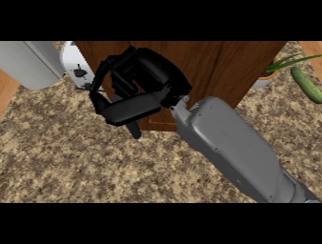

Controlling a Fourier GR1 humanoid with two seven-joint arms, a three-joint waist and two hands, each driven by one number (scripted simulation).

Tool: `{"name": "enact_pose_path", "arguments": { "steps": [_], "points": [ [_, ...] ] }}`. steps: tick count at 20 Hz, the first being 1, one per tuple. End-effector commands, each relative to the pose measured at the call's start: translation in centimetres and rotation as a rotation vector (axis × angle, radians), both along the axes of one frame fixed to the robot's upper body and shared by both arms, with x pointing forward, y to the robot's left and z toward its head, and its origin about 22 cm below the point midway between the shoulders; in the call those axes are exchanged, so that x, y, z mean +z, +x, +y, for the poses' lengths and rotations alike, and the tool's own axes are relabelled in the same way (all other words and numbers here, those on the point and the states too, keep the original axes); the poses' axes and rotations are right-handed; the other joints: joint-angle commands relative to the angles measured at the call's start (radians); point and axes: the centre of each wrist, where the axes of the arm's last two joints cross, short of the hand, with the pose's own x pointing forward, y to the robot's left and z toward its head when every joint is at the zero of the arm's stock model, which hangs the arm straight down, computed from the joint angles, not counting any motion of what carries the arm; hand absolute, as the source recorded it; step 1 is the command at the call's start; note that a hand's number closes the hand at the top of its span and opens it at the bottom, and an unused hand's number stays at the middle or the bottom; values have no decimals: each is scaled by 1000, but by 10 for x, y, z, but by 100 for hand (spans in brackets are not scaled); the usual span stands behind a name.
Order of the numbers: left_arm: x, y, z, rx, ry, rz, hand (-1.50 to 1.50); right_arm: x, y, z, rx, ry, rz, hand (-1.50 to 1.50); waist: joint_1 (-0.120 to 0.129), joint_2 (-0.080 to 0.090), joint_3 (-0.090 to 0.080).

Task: Pick up the bottled water, place it into the cabinet and close the cabinet

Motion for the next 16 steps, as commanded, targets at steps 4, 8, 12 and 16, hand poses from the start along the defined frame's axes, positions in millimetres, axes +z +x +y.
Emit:
{"name": "enact_pose_path", "arguments": {
  "steps": [4,8,12,16],
  "points": [
    [11,8,3,-3,15,-6,-150,10,37,-33,-238,-30,-29,150,-8,12,2],
    [8,8,5,-26,-1,0,-150,2,41,-42,-278,-10,-43,150,-11,14,2],
    [13,16,-7,-43,4,-21,-150,25,55,-55,-312,-13,-95,-150,-11,24,2],
    [11,17,-9,-46,5,-21,-150,18,54,-60,-318,-12,-105,-150,-13,19,2]
  ]
}}
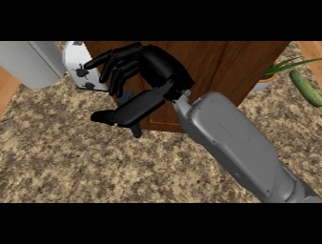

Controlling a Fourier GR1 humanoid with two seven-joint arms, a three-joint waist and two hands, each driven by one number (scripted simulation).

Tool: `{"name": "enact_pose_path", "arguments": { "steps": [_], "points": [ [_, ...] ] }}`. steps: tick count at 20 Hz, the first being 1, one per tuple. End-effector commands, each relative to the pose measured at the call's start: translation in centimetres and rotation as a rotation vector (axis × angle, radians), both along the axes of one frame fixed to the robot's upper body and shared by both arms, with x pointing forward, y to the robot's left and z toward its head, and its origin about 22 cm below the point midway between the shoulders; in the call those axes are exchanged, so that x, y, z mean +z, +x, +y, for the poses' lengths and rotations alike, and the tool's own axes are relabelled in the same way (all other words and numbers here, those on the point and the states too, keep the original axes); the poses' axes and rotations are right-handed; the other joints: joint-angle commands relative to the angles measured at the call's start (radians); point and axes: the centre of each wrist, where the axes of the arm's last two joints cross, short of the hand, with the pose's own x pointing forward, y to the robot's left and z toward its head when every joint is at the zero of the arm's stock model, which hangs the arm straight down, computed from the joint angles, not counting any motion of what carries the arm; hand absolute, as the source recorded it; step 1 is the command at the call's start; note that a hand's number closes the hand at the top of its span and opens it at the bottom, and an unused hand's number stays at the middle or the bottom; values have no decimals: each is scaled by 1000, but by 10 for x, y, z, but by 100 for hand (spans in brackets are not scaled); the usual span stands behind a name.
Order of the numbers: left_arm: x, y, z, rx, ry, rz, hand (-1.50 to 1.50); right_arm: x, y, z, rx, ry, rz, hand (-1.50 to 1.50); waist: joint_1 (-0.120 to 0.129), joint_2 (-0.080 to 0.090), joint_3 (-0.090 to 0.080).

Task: Pick up the bottled water, place it into the cabinet and close the cabinet

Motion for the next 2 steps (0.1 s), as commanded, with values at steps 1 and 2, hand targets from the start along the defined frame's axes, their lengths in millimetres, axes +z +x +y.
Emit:
{"name": "enact_pose_path", "arguments": {
  "steps": [1,2],
  "points": [
    [4,5,-5,-15,1,-11,-150,16,41,-51,-276,23,-37,-150,-19,31,18],
    [-6,-1,-6,-13,-15,17,-150,30,45,-58,-277,13,-38,-150,-11,29,17]
  ]
}}
